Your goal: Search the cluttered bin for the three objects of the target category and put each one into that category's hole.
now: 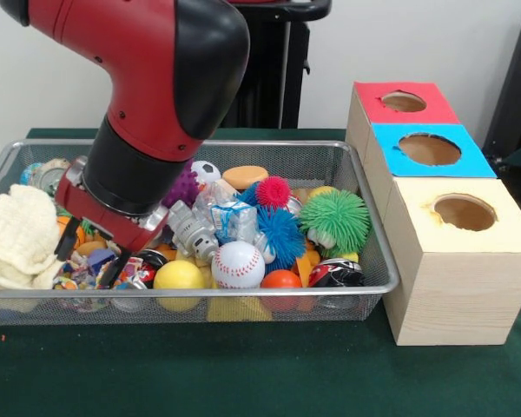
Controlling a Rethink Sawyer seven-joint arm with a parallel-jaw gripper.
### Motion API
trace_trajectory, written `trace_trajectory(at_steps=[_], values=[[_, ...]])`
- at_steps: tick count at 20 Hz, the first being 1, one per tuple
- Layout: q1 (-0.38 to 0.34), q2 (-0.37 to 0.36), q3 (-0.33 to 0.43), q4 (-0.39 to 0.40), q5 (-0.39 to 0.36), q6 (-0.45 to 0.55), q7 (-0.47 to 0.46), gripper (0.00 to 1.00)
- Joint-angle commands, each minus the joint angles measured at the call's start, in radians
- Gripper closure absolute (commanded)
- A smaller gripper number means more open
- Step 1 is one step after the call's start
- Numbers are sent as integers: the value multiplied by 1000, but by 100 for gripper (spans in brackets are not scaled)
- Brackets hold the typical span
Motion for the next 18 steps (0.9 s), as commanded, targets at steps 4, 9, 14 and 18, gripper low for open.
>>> trace_trajectory(at_steps=[4,9,14,18], values=[[8,-14,48,135,25,94,159,0],[-14,1,77,176,20,-34,170,0],[-27,34,95,196,8,-154,185,0],[-36,61,105,202,23,-199,201,0]])
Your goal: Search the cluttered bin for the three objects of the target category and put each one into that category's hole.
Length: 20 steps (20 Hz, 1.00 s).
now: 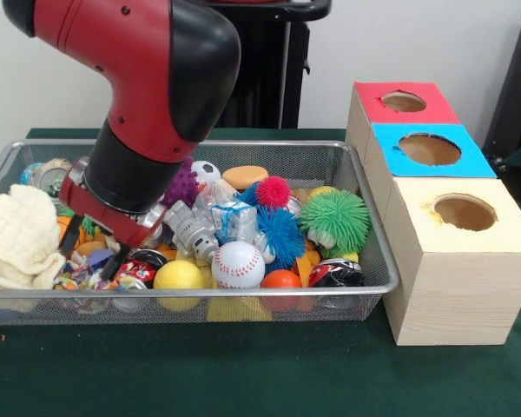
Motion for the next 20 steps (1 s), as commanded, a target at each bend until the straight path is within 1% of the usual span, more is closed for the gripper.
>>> trace_trajectory(at_steps=[1,4,8,11,13,18,20], values=[[-41,62,126,129,35,-129,202,0],[-52,71,149,143,61,-164,210,0],[-61,77,166,153,71,-222,200,0],[-79,83,195,170,82,-301,206,0],[-88,82,209,185,86,-334,208,0],[-99,74,219,207,86,-357,198,0],[-101,72,222,210,78,-363,180,0]])
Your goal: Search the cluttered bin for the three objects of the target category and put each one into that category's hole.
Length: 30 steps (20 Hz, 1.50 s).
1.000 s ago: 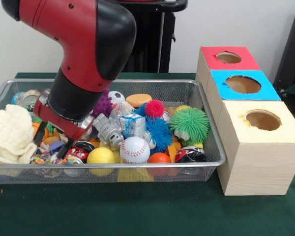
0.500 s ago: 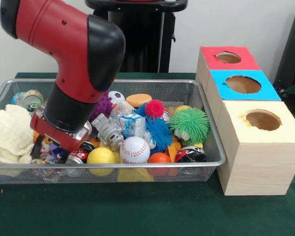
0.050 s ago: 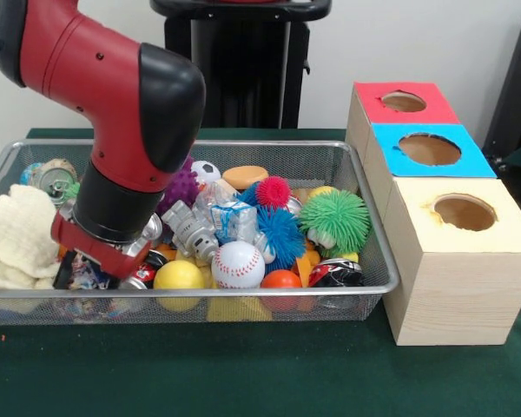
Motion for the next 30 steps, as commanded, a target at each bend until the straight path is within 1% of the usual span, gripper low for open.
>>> trace_trajectory(at_steps=[1,4,5,8,10,12,15,16,18,20,21,24,27,30], values=[[-29,30,157,117,30,-90,170,0],[-29,30,153,123,24,-122,171,0],[-29,30,151,125,21,-132,171,100],[-31,28,148,129,15,-127,157,100],[-39,20,152,149,16,-164,173,100],[-40,16,150,144,15,-134,158,100],[-41,14,154,147,11,-153,160,100],[-46,7,157,147,5,-147,147,100],[-47,-28,158,135,-3,-79,100,100],[-37,-86,149,107,11,52,57,100],[-32,-126,142,84,23,150,30,100],[-35,-180,133,39,30,310,-18,100],[-51,-194,140,-2,27,387,-41,100],[-64,-191,144,-24,0,410,-64,100]])
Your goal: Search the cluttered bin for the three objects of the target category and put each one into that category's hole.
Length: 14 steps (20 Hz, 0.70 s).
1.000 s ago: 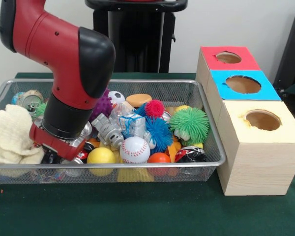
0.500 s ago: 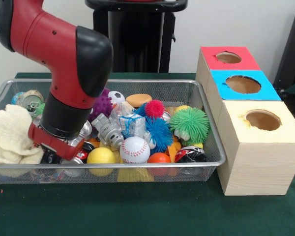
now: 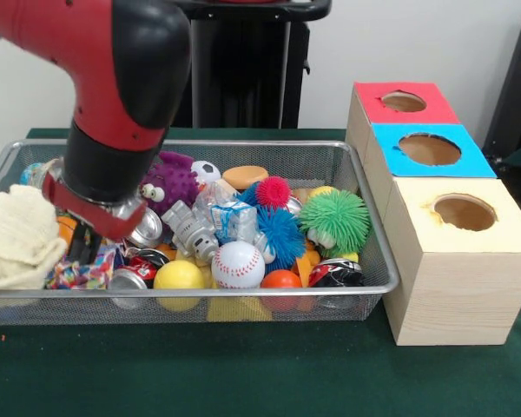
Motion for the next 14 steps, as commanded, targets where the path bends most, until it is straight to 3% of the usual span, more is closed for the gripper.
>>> trace_trajectory(at_steps=[1,9,14], values=[[-49,-75,112,-21,-7,159,-75,100],[-105,-54,142,-99,-46,214,-133,100],[-82,-20,107,-179,-76,276,-131,100]])
